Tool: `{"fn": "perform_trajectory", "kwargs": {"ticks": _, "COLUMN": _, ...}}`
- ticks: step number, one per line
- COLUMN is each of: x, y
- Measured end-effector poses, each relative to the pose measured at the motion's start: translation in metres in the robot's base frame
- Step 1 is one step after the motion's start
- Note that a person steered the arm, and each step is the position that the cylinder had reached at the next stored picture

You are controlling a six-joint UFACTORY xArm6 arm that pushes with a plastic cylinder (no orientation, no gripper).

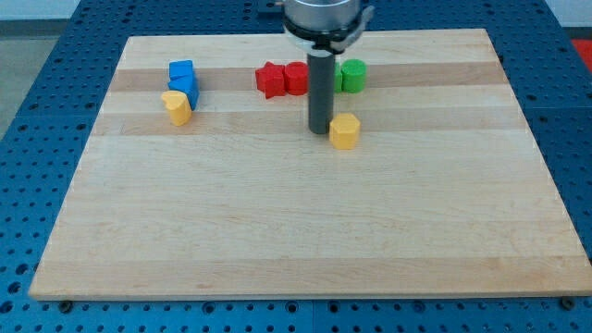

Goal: Drag the yellow hexagon towards bottom right

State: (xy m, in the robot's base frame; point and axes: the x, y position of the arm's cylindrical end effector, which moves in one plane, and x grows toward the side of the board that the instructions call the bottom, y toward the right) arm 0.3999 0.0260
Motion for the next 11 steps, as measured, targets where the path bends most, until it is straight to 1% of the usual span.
{"fn": "perform_trajectory", "kwargs": {"ticks": 2, "x": 0.0, "y": 0.052}}
{"fn": "perform_trajectory", "kwargs": {"ticks": 3, "x": 0.01, "y": 0.067}}
{"fn": "perform_trajectory", "kwargs": {"ticks": 4, "x": 0.034, "y": 0.075}}
{"fn": "perform_trajectory", "kwargs": {"ticks": 5, "x": 0.046, "y": 0.095}}
{"fn": "perform_trajectory", "kwargs": {"ticks": 6, "x": 0.043, "y": 0.116}}
{"fn": "perform_trajectory", "kwargs": {"ticks": 7, "x": 0.048, "y": 0.133}}
{"fn": "perform_trajectory", "kwargs": {"ticks": 9, "x": 0.104, "y": 0.135}}
{"fn": "perform_trajectory", "kwargs": {"ticks": 10, "x": 0.124, "y": 0.135}}
{"fn": "perform_trajectory", "kwargs": {"ticks": 11, "x": 0.127, "y": 0.128}}
